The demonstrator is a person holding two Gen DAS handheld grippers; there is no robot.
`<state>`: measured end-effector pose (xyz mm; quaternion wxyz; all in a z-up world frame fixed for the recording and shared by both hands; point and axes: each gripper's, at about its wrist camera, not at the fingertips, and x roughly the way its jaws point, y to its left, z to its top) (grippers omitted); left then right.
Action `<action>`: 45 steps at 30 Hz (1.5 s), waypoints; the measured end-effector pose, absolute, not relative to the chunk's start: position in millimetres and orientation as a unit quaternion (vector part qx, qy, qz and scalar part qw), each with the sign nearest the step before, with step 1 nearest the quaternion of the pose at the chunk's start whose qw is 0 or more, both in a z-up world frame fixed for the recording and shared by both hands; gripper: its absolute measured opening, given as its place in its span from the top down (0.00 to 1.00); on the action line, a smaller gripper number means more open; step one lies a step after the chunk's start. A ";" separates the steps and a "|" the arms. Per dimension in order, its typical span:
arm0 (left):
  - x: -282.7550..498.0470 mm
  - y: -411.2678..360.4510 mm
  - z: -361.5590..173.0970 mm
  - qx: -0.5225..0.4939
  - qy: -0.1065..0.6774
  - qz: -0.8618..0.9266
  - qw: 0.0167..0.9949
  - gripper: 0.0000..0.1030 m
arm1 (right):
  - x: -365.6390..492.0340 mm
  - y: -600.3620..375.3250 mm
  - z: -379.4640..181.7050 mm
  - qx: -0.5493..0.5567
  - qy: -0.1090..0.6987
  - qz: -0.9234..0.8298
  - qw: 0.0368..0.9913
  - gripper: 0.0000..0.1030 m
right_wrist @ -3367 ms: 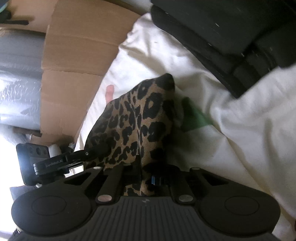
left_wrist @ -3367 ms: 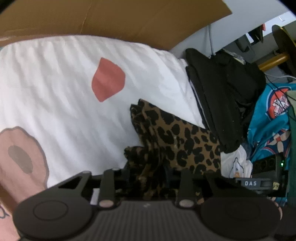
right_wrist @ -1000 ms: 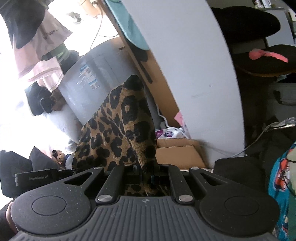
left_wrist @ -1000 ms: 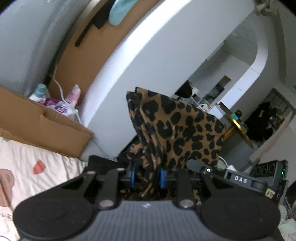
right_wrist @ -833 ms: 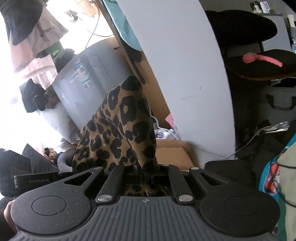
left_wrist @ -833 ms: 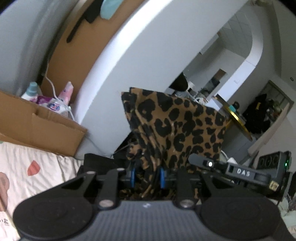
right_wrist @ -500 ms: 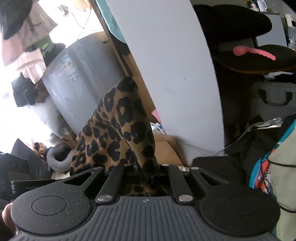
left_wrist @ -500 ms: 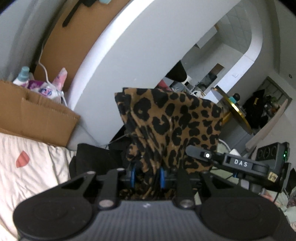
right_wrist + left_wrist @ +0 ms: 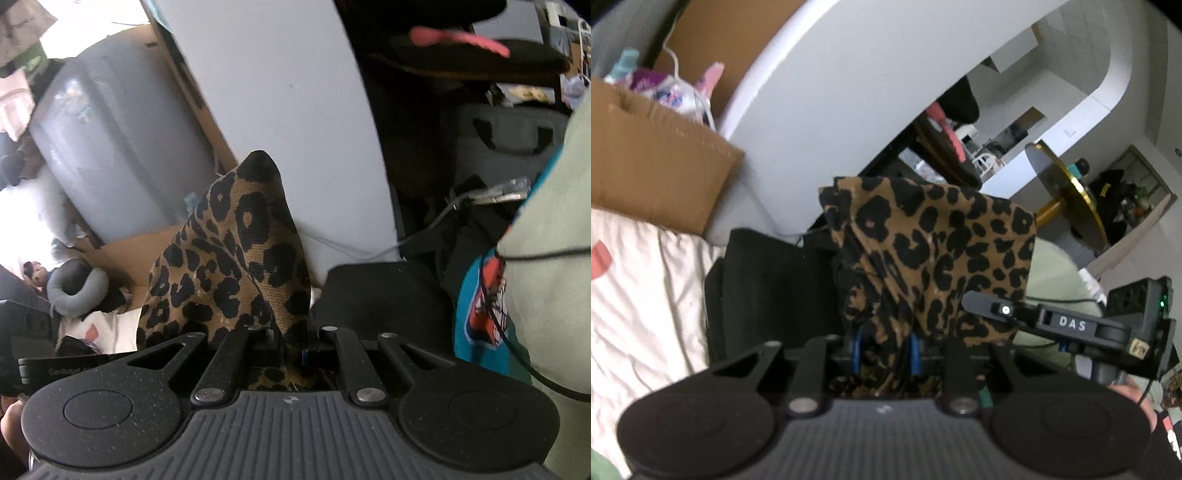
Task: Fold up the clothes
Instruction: 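Lift the folded skirt with both tools and carry it toward the black clothes pile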
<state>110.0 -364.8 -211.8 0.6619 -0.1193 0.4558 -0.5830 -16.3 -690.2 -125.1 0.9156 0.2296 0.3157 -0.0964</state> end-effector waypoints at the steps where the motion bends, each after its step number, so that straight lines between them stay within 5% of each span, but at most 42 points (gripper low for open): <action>1: 112.4 -369.0 -219.2 -0.120 0.460 -0.583 0.659 0.76 | -13.1 -695.0 -133.6 0.232 0.319 -0.099 0.914 0.93; 45: 241.8 -504.1 -383.1 -0.068 0.537 -0.525 0.657 0.78 | 151.5 -790.1 -325.8 0.197 0.365 -0.207 0.886 0.94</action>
